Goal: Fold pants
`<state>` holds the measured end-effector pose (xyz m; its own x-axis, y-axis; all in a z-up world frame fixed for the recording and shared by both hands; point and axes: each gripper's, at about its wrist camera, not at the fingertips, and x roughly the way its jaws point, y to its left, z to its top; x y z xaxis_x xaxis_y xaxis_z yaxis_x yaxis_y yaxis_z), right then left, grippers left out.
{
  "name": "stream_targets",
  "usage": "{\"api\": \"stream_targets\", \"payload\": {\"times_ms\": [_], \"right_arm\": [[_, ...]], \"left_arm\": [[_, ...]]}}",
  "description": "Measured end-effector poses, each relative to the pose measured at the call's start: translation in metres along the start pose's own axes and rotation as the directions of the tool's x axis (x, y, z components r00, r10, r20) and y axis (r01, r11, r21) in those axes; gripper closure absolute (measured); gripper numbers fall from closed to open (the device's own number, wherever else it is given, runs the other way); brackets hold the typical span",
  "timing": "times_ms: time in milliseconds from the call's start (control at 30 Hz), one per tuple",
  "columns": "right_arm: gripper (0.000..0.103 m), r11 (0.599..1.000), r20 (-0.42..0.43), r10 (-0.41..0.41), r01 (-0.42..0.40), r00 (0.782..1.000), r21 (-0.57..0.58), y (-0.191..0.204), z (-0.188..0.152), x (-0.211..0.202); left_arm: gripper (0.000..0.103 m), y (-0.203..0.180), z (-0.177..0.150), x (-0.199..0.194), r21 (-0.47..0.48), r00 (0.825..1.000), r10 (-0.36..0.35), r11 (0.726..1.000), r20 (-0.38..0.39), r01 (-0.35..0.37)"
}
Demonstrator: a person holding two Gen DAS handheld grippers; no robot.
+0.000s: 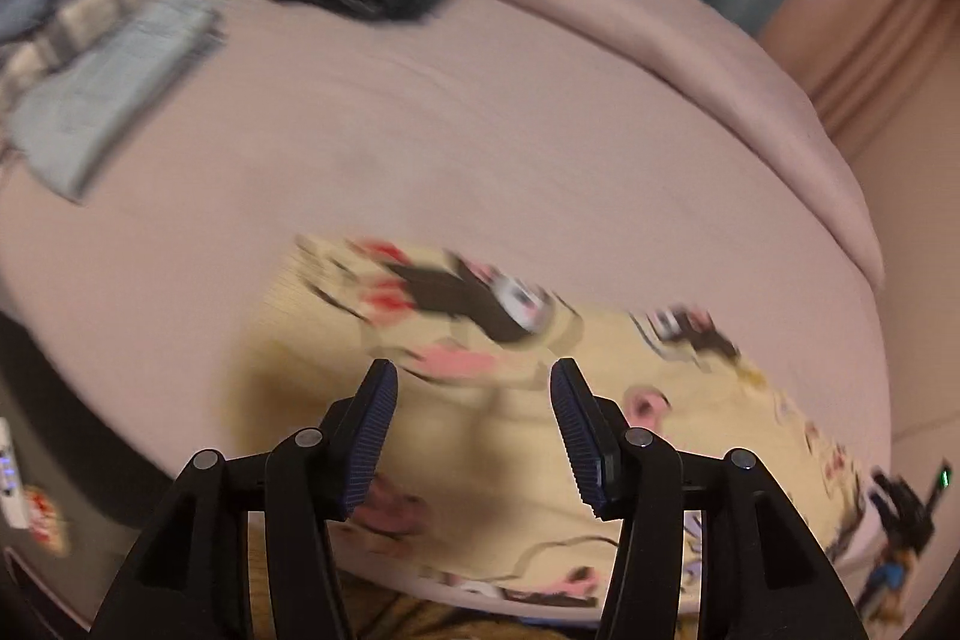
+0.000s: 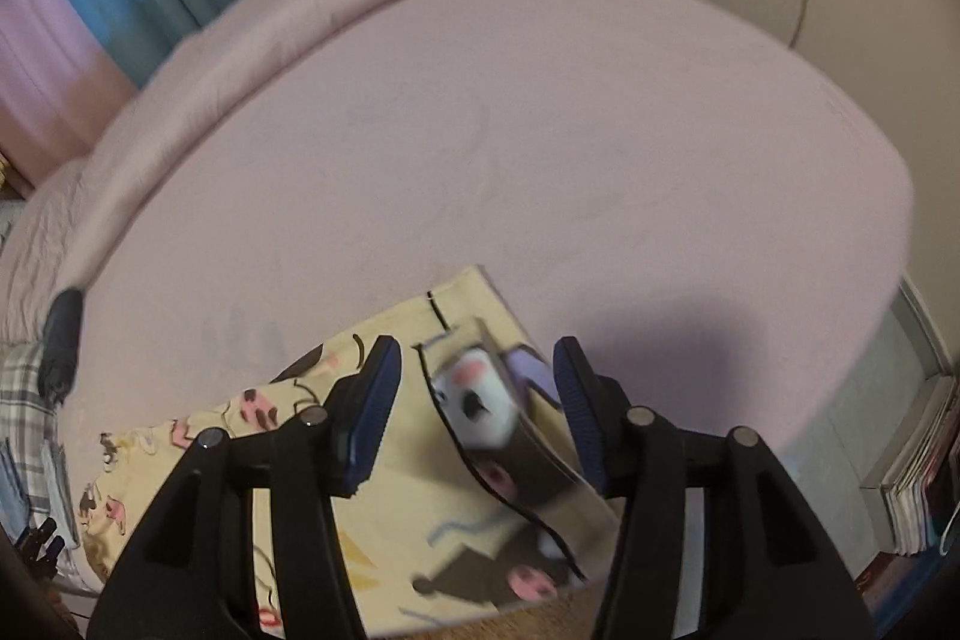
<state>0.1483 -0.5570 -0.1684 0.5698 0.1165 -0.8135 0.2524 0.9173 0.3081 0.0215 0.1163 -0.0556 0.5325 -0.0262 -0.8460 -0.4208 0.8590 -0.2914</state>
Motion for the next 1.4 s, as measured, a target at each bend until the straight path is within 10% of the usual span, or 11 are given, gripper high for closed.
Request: {"api": "stream_targets", "payload": {"times_ms": [200,367,667,933,1100,1400], "right_arm": [[0.057,0.993,-0.07,-0.07,0.063,0.995,-0.099,0.013,0.007,0.046],[0.095,0.995,0.021,-0.019,0.021,1.0,-0.097,0.01,0.016,0.036],[0.095,0.998,0.087,-0.03,0.035,0.996,-0.061,0.014,0.031,0.03],[0.074,0.987,0.074,-0.148,0.152,0.986,-0.057,-0.001,0.019,0.033],[0.045,0.997,0.108,-0.05,0.057,0.993,-0.059,0.001,-0.002,-0.014],[0.044,0.982,-0.001,-0.157,0.156,0.988,-0.107,0.025,-0.027,0.011]], "left_arm": [[0.05,-0.018,-0.014,0.035,0.053,0.995,-0.011,0.998,-0.096,0.016],[0.05,-0.012,-0.022,0.047,0.062,0.993,-0.001,0.998,-0.119,0.008],[0.05,0.007,-0.027,0.046,0.018,0.992,-0.029,0.999,-0.124,0.032],[0.05,0.039,-0.024,0.014,-0.056,0.991,-0.071,0.996,-0.111,0.065],[0.05,0.053,0.005,-0.006,-0.081,0.999,-0.031,0.996,0.006,0.032],[0.05,0.109,0.052,0.013,-0.169,0.999,0.028,0.985,-0.02,-0.031]]}}
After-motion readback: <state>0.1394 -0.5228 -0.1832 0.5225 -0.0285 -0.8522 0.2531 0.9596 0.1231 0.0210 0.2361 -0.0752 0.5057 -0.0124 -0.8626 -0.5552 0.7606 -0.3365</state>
